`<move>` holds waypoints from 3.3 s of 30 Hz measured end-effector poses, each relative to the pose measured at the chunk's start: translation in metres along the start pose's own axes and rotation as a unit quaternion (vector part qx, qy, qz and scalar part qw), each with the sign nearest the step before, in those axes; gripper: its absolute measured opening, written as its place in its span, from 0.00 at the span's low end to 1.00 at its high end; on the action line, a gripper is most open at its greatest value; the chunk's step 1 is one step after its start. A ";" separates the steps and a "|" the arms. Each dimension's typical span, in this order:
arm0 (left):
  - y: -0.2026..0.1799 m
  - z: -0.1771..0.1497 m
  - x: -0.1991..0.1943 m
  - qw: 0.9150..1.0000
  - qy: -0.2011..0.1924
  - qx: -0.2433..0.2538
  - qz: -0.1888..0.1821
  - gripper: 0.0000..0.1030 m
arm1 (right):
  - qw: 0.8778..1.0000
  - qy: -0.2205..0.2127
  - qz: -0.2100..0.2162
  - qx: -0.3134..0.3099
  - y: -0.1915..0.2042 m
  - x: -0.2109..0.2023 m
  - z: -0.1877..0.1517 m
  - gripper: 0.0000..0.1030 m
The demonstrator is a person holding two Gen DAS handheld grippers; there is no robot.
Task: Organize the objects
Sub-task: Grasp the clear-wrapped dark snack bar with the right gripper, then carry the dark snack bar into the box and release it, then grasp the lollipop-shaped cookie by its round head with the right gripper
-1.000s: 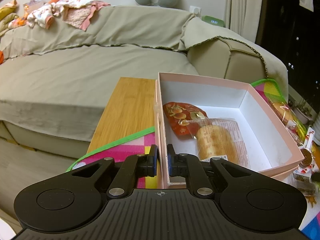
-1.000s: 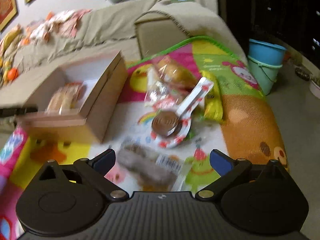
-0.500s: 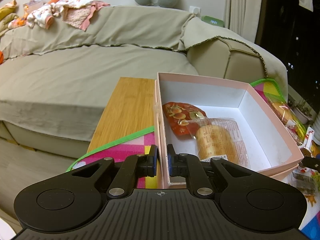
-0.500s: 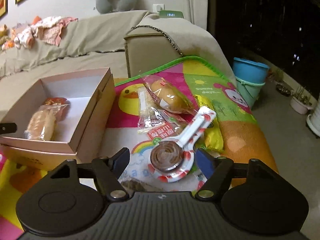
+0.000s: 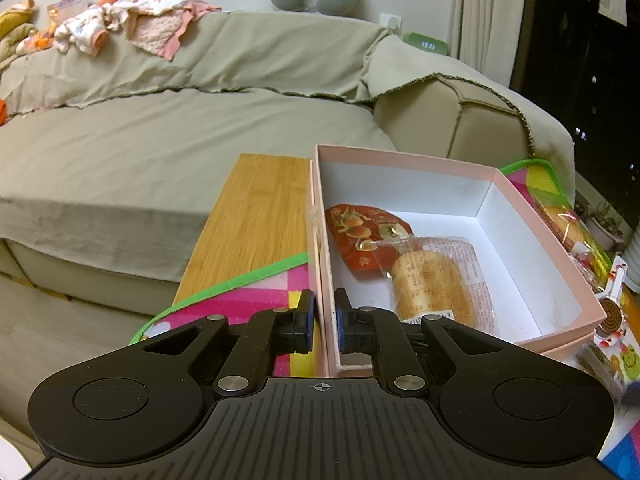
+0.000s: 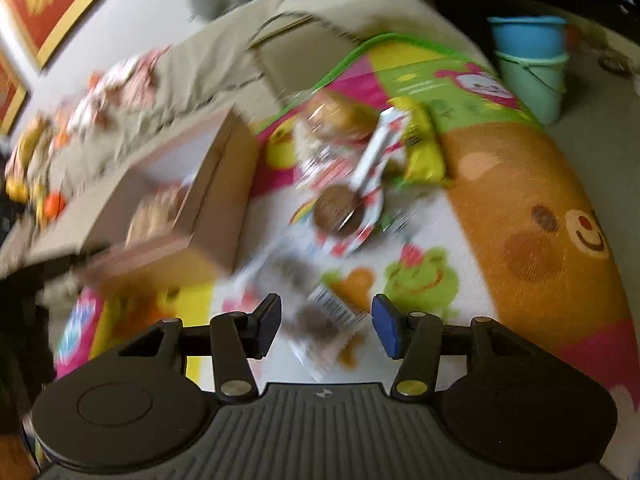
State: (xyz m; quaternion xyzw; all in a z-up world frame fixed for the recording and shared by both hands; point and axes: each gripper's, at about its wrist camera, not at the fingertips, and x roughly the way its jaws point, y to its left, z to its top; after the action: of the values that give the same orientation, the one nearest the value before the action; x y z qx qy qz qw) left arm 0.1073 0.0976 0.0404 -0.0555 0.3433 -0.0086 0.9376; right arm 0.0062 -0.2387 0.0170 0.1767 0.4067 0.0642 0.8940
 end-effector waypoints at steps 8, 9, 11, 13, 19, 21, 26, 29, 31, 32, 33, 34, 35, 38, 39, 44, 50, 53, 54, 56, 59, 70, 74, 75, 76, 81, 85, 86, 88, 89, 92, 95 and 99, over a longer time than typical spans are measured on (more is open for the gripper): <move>0.000 -0.001 -0.001 1.000 -0.001 -0.001 0.001 0.12 | 0.990 0.004 -0.019 -0.138 0.050 -0.017 -0.018 0.69; 0.001 -0.001 -0.001 1.000 -0.001 -0.002 0.001 0.12 | 0.989 -0.005 -0.034 -0.144 0.054 -0.013 -0.016 0.70; 0.000 -0.001 -0.001 1.000 -0.001 -0.001 0.001 0.12 | 0.988 -0.013 -0.056 -0.140 0.056 -0.002 -0.011 0.70; 0.000 -0.001 -0.001 1.000 0.000 0.000 0.001 0.12 | 0.989 -0.019 -0.066 -0.129 0.056 0.011 -0.005 0.70; 0.000 -0.001 -0.002 1.000 -0.001 -0.001 0.000 0.12 | 0.980 -0.014 -0.085 -0.179 0.070 0.037 -0.008 0.52; -0.001 0.000 -0.001 1.000 -0.002 -0.002 0.000 0.12 | 0.978 -0.005 -0.072 -0.193 0.074 0.033 -0.009 0.39; -0.001 -0.001 -0.001 1.000 -0.002 -0.001 -0.002 0.12 | 0.973 0.010 -0.070 -0.222 0.079 0.014 -0.020 0.38; -0.001 -0.001 -0.002 1.000 -0.003 -0.002 -0.002 0.12 | 0.969 0.016 -0.072 -0.235 0.081 -0.003 -0.024 0.38; -0.001 -0.001 -0.002 1.000 -0.003 -0.003 -0.002 0.13 | 0.970 0.015 -0.065 -0.232 0.083 -0.016 -0.022 0.38; -0.001 -0.001 -0.002 1.000 -0.003 -0.003 -0.002 0.13 | 0.972 0.010 -0.058 -0.228 0.085 -0.024 -0.019 0.38; -0.001 -0.001 -0.002 1.000 -0.004 -0.004 -0.002 0.13 | 0.973 0.003 -0.050 -0.225 0.088 -0.031 -0.015 0.38; -0.001 -0.001 -0.002 1.000 -0.005 -0.004 -0.003 0.13 | 0.974 -0.005 -0.044 -0.222 0.091 -0.037 -0.011 0.38; 0.000 -0.001 -0.002 1.000 -0.005 -0.004 -0.003 0.13 | 0.975 -0.018 -0.035 -0.219 0.096 -0.044 -0.005 0.38; 0.000 -0.001 -0.003 1.000 -0.005 -0.005 -0.006 0.13 | 0.975 -0.057 -0.007 -0.215 0.113 -0.058 0.016 0.38; 0.000 -0.001 -0.003 1.000 -0.005 -0.005 -0.007 0.13 | 0.974 -0.072 0.003 -0.213 0.120 -0.060 0.025 0.38; 0.002 -0.001 -0.003 1.000 -0.006 -0.006 -0.011 0.13 | 0.971 -0.114 0.027 -0.208 0.152 -0.045 0.069 0.38; 0.004 -0.003 -0.004 1.000 -0.008 -0.006 -0.016 0.13 | 0.972 -0.101 0.041 -0.208 0.183 0.006 0.110 0.38; 0.006 -0.003 -0.004 1.000 -0.007 -0.006 -0.018 0.13 | 0.965 -0.110 0.026 -0.236 0.201 0.030 0.120 0.38; 0.005 -0.003 -0.004 1.000 -0.007 -0.005 -0.018 0.13 | 0.962 -0.115 0.016 -0.248 0.206 0.038 0.121 0.40; 0.006 -0.003 -0.003 1.000 -0.007 -0.005 -0.019 0.14 | 0.956 -0.122 0.002 -0.268 0.214 0.052 0.123 0.50; 0.007 -0.002 -0.003 1.000 -0.006 -0.006 -0.021 0.14 | 0.959 -0.121 -0.004 -0.258 0.210 0.056 0.126 0.64; 0.008 -0.003 -0.004 1.000 -0.007 -0.017 -0.022 0.14 | 0.975 -0.116 -0.066 -0.180 0.109 0.006 0.084 0.82; 0.006 -0.003 -0.004 1.000 -0.007 -0.019 -0.019 0.14 | 0.980 -0.089 -0.107 -0.141 0.065 0.001 0.048 0.82; 0.006 -0.003 -0.004 1.000 -0.006 -0.019 -0.018 0.14 | 0.981 -0.084 -0.113 -0.131 0.057 0.001 0.042 0.82; 0.006 -0.003 -0.004 1.000 -0.006 -0.019 -0.016 0.13 | 0.982 -0.080 -0.118 -0.121 0.050 0.001 0.035 0.82; 0.004 -0.003 -0.005 1.000 -0.003 -0.015 -0.010 0.13 | 0.982 -0.077 -0.135 -0.104 0.039 0.008 0.013 0.82; 0.003 -0.003 -0.005 1.000 -0.002 -0.014 -0.007 0.13 | 0.976 -0.094 -0.154 -0.122 0.044 0.020 0.015 0.82; 0.003 -0.003 -0.006 1.000 -0.001 -0.014 -0.006 0.13 | 0.972 -0.103 -0.163 -0.133 0.049 0.023 0.015 0.82; 0.002 -0.003 -0.005 1.000 0.000 -0.013 -0.005 0.13 | 0.965 -0.113 -0.176 -0.156 0.057 0.031 0.015 0.82; 0.002 -0.003 -0.006 1.000 0.000 -0.013 -0.004 0.13 | 0.964 -0.112 -0.179 -0.162 0.061 0.036 0.017 0.81; 0.002 -0.004 -0.006 1.000 0.001 -0.009 -0.006 0.13 | 0.963 -0.102 -0.193 -0.158 0.063 0.052 0.022 0.70; 0.002 -0.005 -0.007 1.000 0.001 -0.009 -0.007 0.13 | 0.960 -0.104 -0.204 -0.163 0.063 0.059 0.024 0.53; 0.003 -0.005 -0.007 1.000 0.001 -0.009 -0.008 0.13 | 0.969 -0.080 -0.160 -0.170 0.062 0.051 0.019 0.44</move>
State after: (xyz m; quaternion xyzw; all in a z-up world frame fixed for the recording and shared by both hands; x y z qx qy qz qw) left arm 0.0991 0.1001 0.0411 -0.0668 0.3441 -0.0126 0.9365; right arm 0.0560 -0.1733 0.0155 -0.0407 0.3398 -0.0261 0.9393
